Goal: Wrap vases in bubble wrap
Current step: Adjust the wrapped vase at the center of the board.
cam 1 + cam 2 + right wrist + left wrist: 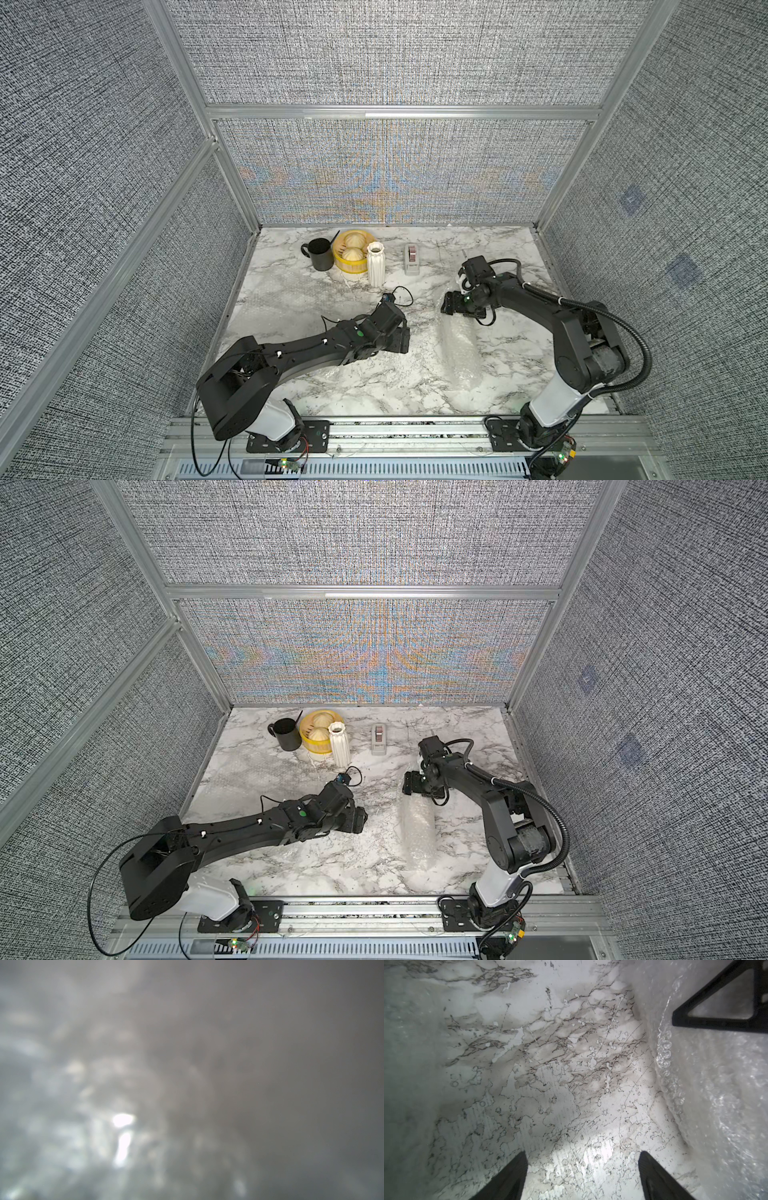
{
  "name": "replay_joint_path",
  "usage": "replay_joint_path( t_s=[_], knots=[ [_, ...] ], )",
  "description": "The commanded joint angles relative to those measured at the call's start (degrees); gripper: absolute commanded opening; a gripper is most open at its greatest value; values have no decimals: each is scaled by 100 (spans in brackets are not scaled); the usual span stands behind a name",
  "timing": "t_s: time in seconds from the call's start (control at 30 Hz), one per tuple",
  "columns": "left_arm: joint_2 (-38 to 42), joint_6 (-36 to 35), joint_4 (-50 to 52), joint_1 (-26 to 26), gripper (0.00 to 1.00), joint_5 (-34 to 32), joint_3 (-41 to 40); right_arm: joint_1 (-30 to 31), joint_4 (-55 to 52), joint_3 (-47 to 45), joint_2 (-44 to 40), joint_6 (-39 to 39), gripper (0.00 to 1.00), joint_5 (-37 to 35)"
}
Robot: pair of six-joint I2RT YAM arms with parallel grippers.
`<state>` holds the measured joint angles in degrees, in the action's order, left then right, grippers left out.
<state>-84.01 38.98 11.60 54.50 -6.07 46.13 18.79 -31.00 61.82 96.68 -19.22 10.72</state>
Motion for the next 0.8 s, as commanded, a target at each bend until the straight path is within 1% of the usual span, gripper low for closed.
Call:
replay_joint_path(
  t_s=[0.0, 0.13, 0.3, 0.47, 0.6, 0.77],
  knots=[
    [27, -27, -22, -32, 85, -146, 8, -5, -352, 121, -60, 305, 81, 59],
    [-2, -49, -37, -45, 84, -131, 10, -25, -432, 224, -19, 313, 86, 197],
    [4, -15, -49, -71, 84, -131, -21, -59, -431, 245, 37, 288, 89, 197],
    [47, -9, -69, -76, 84, -139, -40, -78, -476, 317, 93, 315, 92, 371],
    [41, 4, -59, -80, 83, -140, -26, -77, -615, 438, -96, 217, 99, 559],
    [17, -4, -64, -87, 83, -149, 17, -69, -809, 496, -146, 191, 99, 477]
  ],
)
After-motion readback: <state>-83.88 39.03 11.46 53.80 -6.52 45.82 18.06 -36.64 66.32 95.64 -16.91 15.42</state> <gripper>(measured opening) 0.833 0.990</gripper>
